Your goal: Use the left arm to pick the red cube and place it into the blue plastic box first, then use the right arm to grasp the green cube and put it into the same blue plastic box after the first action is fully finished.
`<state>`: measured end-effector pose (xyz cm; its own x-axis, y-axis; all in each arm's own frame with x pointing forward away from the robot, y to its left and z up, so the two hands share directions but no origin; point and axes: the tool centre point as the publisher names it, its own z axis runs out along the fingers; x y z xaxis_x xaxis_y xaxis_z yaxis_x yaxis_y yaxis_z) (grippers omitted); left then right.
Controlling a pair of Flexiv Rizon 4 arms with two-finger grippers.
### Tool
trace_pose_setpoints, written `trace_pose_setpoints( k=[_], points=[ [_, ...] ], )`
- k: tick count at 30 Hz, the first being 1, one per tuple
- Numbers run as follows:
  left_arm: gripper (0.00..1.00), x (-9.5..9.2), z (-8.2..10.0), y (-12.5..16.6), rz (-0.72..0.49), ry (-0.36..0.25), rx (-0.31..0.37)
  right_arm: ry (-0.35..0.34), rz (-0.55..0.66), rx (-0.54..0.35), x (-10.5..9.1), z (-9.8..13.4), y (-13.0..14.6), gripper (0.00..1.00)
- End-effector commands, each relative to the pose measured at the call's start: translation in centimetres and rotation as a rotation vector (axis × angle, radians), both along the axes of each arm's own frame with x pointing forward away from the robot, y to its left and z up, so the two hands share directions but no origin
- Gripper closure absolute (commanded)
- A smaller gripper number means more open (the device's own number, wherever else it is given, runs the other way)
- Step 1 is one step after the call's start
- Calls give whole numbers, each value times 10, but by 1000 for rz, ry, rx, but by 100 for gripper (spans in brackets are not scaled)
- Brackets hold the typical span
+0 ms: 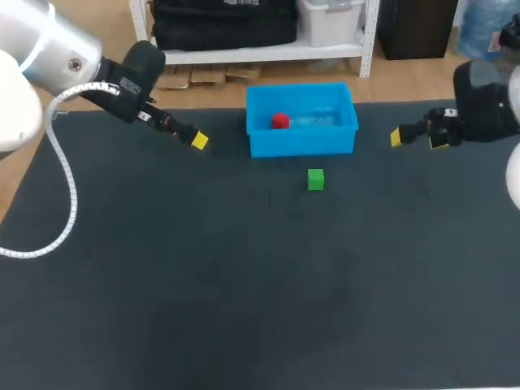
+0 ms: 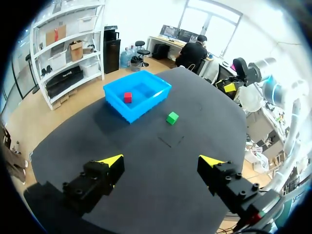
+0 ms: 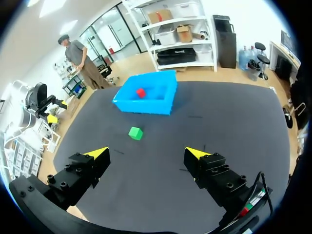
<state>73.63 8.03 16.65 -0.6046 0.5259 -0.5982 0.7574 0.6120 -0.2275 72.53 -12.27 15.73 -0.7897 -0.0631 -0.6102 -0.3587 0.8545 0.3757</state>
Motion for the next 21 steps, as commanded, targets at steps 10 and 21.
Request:
trace_pose_setpoints(
  k=[10,21],
  points=[
    [0,0,-1,1,-3,-2,-5,39,9,-52,14,9,21,0],
    [0,0,-1,1,-3,-2,-5,91,15,-93,23,12,43,0]
  ],
)
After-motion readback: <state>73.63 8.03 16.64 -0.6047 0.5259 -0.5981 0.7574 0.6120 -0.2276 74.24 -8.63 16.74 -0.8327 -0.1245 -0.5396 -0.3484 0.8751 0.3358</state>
